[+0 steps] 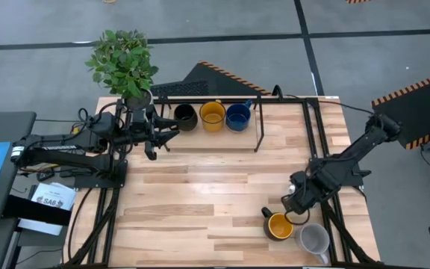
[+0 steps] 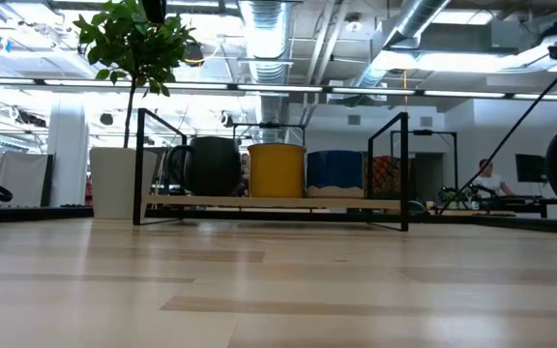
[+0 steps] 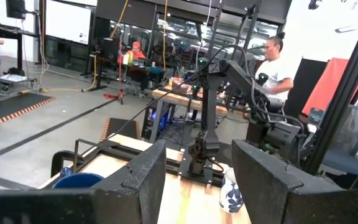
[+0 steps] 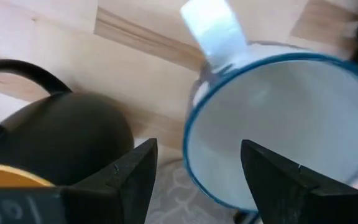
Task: Place coffee mugs
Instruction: Put the white patterned mug on the shelf
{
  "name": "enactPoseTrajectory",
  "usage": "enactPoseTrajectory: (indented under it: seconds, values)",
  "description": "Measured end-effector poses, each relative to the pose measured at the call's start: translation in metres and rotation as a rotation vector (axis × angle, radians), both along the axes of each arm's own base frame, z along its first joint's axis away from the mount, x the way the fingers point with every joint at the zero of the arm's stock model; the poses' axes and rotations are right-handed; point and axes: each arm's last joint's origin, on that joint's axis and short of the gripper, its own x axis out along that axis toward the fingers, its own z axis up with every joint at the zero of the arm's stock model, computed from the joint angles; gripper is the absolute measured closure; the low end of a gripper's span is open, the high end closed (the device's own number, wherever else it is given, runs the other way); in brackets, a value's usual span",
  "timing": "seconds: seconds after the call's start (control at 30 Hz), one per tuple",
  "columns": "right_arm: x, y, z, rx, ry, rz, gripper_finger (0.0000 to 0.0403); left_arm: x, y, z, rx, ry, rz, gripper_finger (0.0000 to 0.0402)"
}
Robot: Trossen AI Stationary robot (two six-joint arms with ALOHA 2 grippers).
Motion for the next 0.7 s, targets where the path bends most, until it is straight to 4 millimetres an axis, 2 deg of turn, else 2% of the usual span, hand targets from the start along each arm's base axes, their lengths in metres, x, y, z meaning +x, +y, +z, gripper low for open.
enactPoseTrajectory:
  seconds: [0.13,0.4,0.57,0.7]
  values:
    - [-0.001,-0.002,-0.010,-0.008,0.009,-0.006,0.0144,0.000,0.000,0.000,0.000,0.000,0.000,0.0235]
    - [-0.004,-0.006,-0.014,-0.036,0.034,-0.003,0.0152,0.000,0.000,0.000,-0.003,-0.001,0.012,0.0235]
    - [-0.004,-0.006,-0.014,-0.042,0.035,0.000,0.0181,0.000,0.000,0.000,-0.003,0.000,0.015,0.0235]
    - [-0.004,-0.006,-0.014,-0.043,0.035,0.008,0.0223,0.000,0.000,0.000,-0.003,0.000,0.015,0.0235]
